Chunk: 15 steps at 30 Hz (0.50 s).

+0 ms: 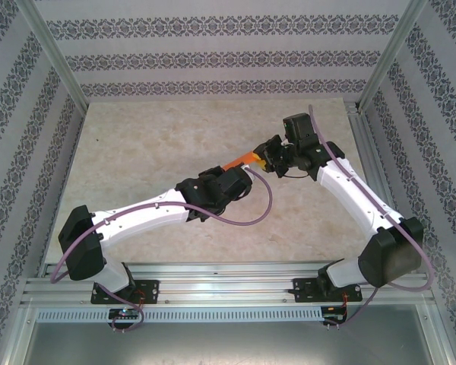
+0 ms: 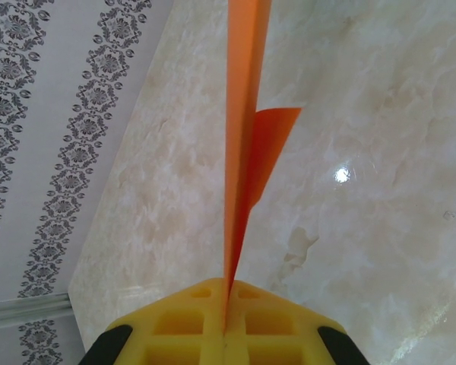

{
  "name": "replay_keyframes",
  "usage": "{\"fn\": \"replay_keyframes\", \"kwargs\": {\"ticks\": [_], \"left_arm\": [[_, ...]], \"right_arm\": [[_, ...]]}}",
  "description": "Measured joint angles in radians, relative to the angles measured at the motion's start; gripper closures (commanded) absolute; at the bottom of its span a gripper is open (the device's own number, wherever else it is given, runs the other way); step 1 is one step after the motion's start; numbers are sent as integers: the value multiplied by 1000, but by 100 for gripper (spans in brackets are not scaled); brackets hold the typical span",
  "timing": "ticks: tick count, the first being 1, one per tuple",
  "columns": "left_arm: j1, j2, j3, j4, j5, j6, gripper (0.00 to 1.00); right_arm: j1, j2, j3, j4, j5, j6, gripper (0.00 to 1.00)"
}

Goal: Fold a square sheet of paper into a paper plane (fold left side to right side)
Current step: Turn over the paper at the center of the table.

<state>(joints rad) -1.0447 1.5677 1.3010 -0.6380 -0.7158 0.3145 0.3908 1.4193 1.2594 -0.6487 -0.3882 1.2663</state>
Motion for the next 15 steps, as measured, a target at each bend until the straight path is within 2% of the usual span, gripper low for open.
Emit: {"fn": "replay_keyframes", "kwargs": {"ticks": [2, 3, 7, 9, 11, 15], "left_arm": [[-5, 1, 0, 0, -5, 0, 100], [-6, 2, 0, 0, -5, 2, 95], [-9, 1, -4, 5, 3, 21, 49], [-10, -6, -18, 11, 35, 23, 33], [-10, -42, -50, 13, 101, 19, 19], [-2, -218, -135, 18, 259, -6, 5]], "right_arm": [[0, 1, 0, 5, 6, -2, 94], [0, 1, 0, 9, 9, -3, 98], [-1, 1, 0, 16, 21, -10, 100], [-6, 1, 0, 19, 26, -19, 100], [-20, -6, -2, 25, 32, -44, 100], [-76, -47, -30, 60, 34, -154, 100]]}}
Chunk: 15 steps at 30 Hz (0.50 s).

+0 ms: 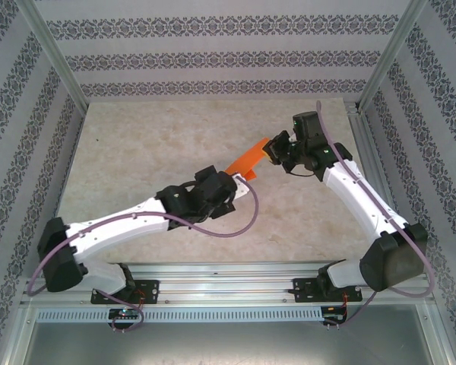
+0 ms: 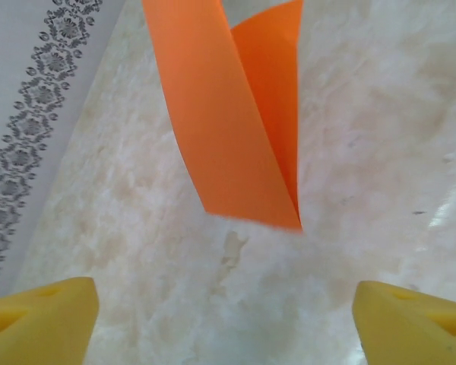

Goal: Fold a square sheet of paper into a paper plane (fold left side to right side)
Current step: Turn over the paper at the center of the table.

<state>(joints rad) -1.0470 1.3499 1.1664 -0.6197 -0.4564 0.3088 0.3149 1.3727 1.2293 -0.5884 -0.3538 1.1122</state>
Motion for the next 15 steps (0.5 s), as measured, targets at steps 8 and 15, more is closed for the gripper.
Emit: {"fn": "replay_keyframes", "kwargs": {"ticks": [8, 15], "left_arm": [[415, -428, -150, 137, 441, -289, 0], [713, -380, -297, 324, 912, -578, 0]], "right_arm": [[-128, -82, -196, 329, -282, -322, 100], [-105, -82, -239, 459, -578, -592, 100]]}}
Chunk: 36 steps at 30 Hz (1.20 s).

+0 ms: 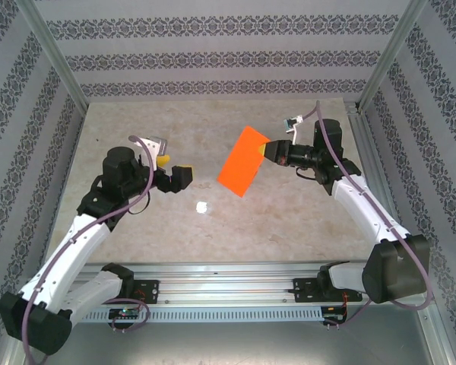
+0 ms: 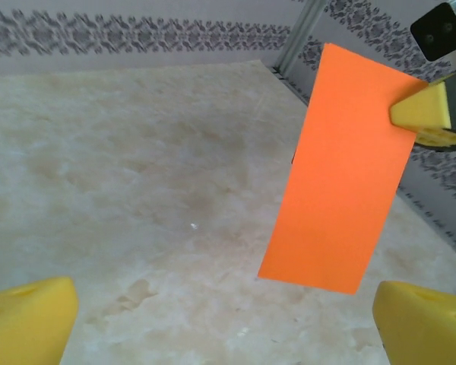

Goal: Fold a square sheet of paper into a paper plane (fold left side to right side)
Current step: Turn over the paper at the center of the table.

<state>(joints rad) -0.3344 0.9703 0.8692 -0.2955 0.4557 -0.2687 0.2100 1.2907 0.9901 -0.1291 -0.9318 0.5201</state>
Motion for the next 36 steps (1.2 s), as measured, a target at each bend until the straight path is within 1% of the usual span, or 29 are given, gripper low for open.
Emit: {"fn": "replay_keyframes", "kwargs": {"ticks": [2, 5, 11, 16, 19, 22, 24, 27, 33, 35, 36], "left_arm": [[26, 57, -19, 48, 104, -59, 0], [27, 105, -23, 118, 241, -113, 0], [27, 139, -8, 203, 433, -156, 0], [24, 167, -7, 207, 532, -156, 1], [10, 180, -5, 209, 565, -154, 3], [-16, 196, 10, 209, 589, -145, 8], [-29, 212, 28, 209, 602, -136, 14], [-42, 231, 50, 209, 620, -118, 26], [-67, 261, 58, 199, 640, -86, 62], [-73, 266, 61, 195, 644, -77, 75], [-75, 267, 63, 193, 645, -74, 80]], "right_arm": [[25, 0, -3, 2, -60, -70, 100], [63, 0, -3, -15, -126, -160, 100], [106, 4, 19, -120, -206, -307, 100], [137, 24, 81, -182, -252, -369, 100], [161, 43, 112, -209, -266, -393, 100], [181, 66, 135, -233, -272, -412, 100], [185, 76, 142, -242, -274, -418, 100], [190, 80, 143, -251, -275, -418, 100], [190, 80, 143, -253, -275, -418, 100], [190, 80, 143, -254, -275, -418, 97], [190, 80, 143, -254, -275, -418, 94]]}}
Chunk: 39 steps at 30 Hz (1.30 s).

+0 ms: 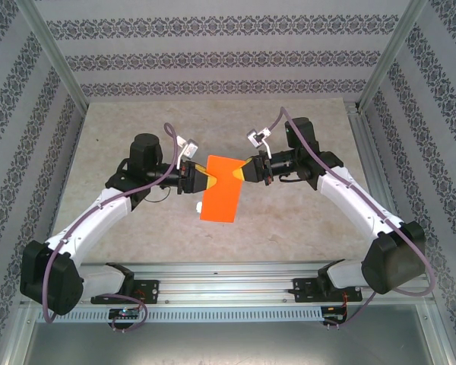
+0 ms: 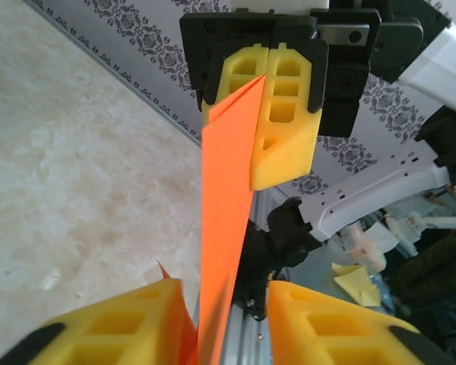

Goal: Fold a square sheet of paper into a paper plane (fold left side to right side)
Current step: Turn over the paper at the center of the table.

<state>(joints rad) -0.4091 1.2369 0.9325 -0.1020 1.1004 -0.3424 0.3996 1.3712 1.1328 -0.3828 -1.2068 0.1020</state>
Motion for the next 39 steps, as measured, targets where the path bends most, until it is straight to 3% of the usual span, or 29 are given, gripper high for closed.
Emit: {"fn": "replay_keyframes", "kwargs": {"ticks": [3, 5, 7, 8, 13, 17, 25, 28, 34, 39], "left_arm": [[0, 2, 7, -3, 3, 12, 94], [0, 2, 10, -5, 2, 20, 98], [0, 4, 11, -11, -5, 22, 100], [0, 8, 11, -12, -15, 21, 100], [0, 74, 11, 30, -94, -48, 100], [-2, 242, 10, 157, -131, -166, 100], [-64, 544, 60, 232, -187, -290, 100], [-64, 589, 61, 249, -212, -307, 100], [-27, 614, 51, 256, -262, -318, 100], [17, 622, 43, 252, -285, -304, 95]], "right_arm": [[-1, 0, 0, -4, 2, -1, 85], [-7, 0, 1, -21, 19, -7, 70], [-30, -5, 2, -38, 64, -13, 63], [-51, -13, 2, -47, 96, -9, 57], [-178, -138, -25, -99, 388, -14, 46], [-185, -295, -114, -102, 586, -40, 24], [-167, -401, -257, -87, 714, -96, 6], [-123, -390, -258, -105, 742, -130, 7], [7, -312, -243, -166, 818, -182, 22], [185, -195, -197, -211, 931, -175, 31]]}}
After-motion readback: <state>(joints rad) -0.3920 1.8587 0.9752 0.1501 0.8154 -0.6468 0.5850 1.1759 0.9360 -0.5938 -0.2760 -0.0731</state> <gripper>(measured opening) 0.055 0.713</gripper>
